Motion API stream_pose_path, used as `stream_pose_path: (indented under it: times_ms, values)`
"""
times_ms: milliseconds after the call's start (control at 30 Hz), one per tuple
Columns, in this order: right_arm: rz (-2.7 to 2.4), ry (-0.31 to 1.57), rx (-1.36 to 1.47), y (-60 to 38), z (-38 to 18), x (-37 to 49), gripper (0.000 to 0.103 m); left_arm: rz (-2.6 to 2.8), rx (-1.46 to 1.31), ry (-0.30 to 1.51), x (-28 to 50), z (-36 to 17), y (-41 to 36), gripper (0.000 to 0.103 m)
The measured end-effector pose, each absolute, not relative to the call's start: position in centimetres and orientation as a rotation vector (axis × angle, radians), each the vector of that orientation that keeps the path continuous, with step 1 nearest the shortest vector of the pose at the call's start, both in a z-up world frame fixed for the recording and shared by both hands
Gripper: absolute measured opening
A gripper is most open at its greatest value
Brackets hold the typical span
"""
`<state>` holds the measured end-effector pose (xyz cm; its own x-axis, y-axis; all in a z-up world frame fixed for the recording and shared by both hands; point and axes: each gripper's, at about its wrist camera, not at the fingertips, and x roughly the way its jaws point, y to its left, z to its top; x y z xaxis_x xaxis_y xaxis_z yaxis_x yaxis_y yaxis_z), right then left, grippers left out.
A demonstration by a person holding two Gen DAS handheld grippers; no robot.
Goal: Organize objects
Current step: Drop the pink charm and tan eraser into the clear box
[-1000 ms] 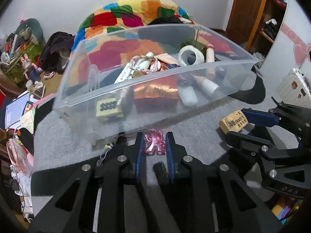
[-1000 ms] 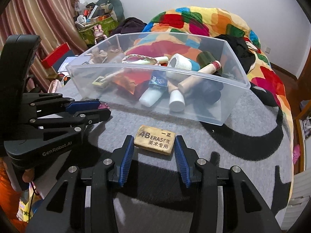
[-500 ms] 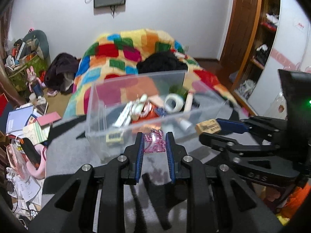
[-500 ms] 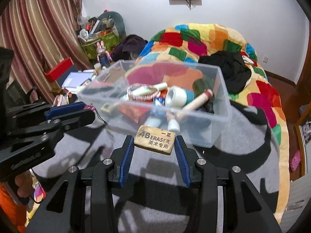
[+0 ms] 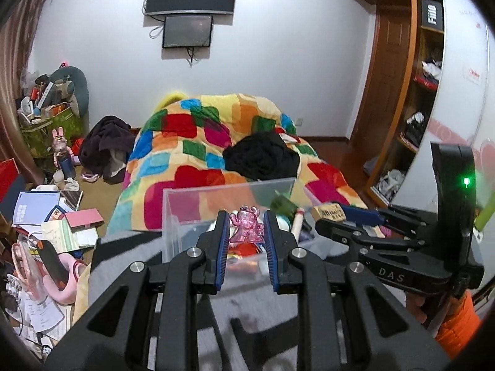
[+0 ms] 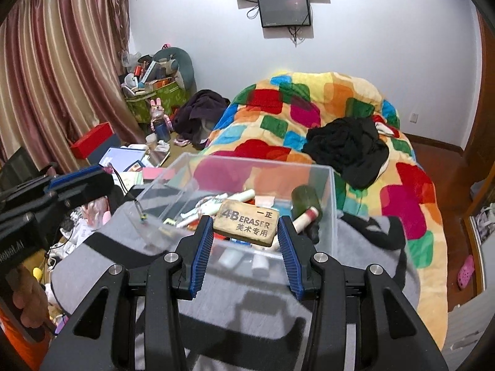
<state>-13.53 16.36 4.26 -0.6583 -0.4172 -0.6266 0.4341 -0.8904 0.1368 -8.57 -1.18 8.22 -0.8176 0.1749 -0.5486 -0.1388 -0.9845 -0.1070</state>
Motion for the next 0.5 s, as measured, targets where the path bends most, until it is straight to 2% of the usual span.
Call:
stream_pose_path:
  times_ms: [267, 500]
  values:
    - [-2.495, -0.005, 0.959, 16.1, 4.2, -15.5, 0.039, 2.875, -0.866, -0.157, -10.8, 8.2, -2.5, 0.022]
    - [-2.469, 0.029, 1.081, 15.4, 1.1, -17.6, 0.039, 2.826, -1.032, -0.226, -13.8, 4.6, -3.4, 0.022]
